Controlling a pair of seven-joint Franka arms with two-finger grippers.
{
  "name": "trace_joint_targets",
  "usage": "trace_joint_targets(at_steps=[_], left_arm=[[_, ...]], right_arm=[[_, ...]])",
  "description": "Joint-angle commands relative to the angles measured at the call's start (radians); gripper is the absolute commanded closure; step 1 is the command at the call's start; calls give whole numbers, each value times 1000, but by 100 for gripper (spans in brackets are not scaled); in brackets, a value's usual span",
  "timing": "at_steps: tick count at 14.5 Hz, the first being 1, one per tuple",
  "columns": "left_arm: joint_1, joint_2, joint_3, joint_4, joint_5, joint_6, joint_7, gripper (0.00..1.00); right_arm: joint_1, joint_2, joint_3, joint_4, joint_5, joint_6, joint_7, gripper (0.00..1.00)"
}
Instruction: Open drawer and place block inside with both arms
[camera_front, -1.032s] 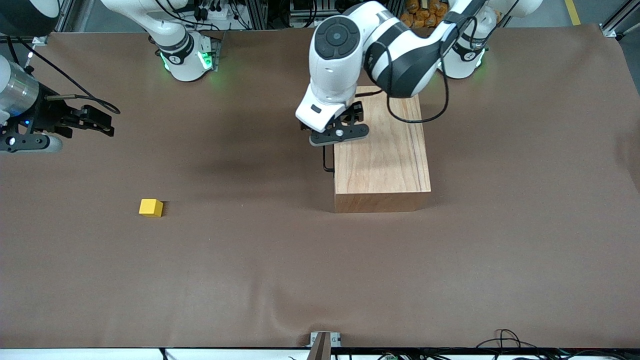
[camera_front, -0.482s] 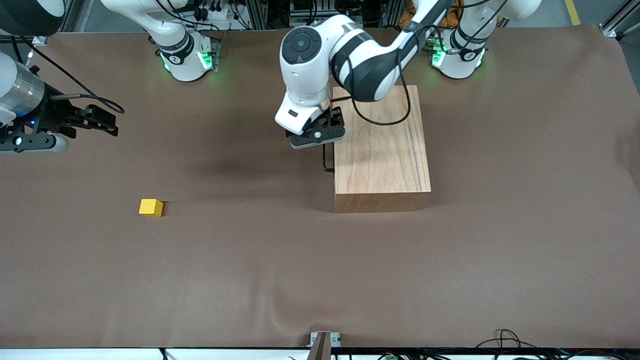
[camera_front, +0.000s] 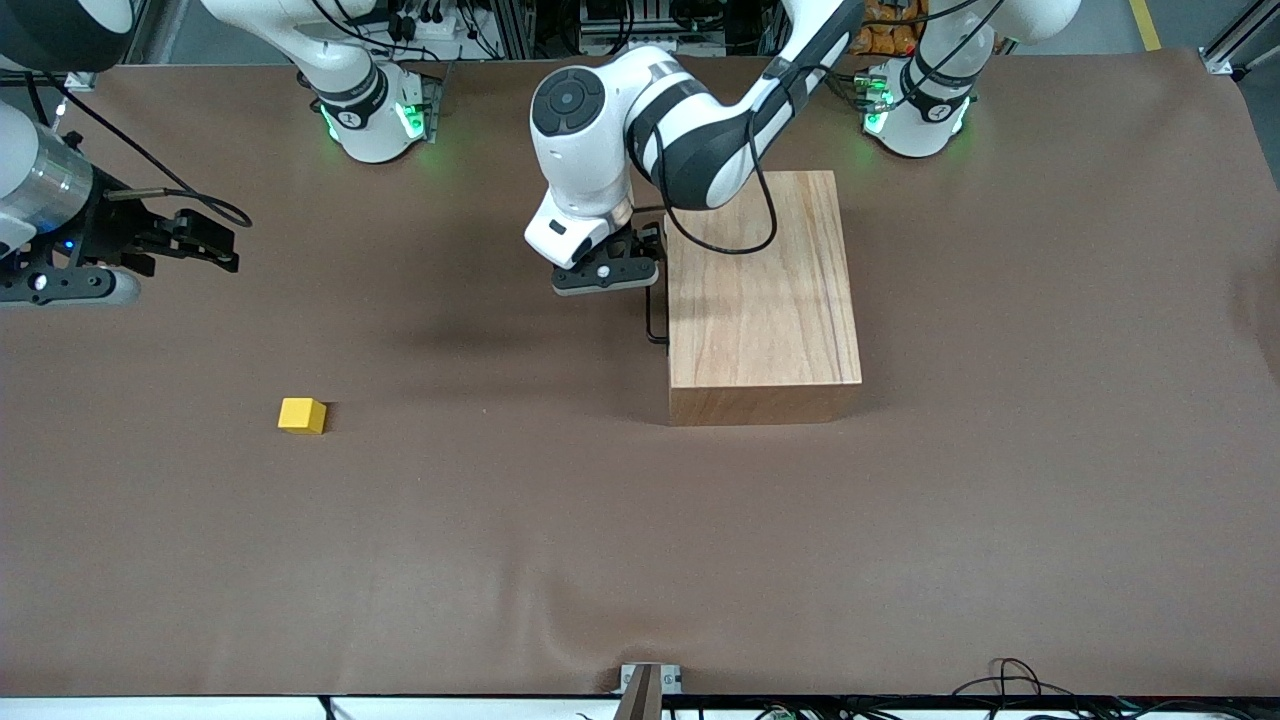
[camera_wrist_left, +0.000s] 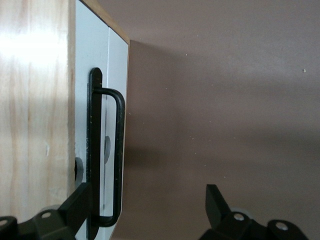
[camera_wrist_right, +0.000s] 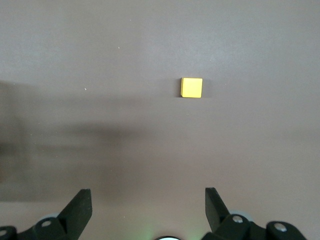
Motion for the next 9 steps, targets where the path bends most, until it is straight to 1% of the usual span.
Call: trace_joint_targets(at_steps=[1,3,9], left_arm=[[-12,38,6,26,82,1,49,0],[-35,58,6,27,104,1,44,0],[-37,68,6,26,104,1,52,0]], right_arm=[[10,-8,-1,-4,1,-5,24,0],[19,-6,-1,-4,-1,-2,27,0],[32,-8,-1,-4,1,-7,51,0]])
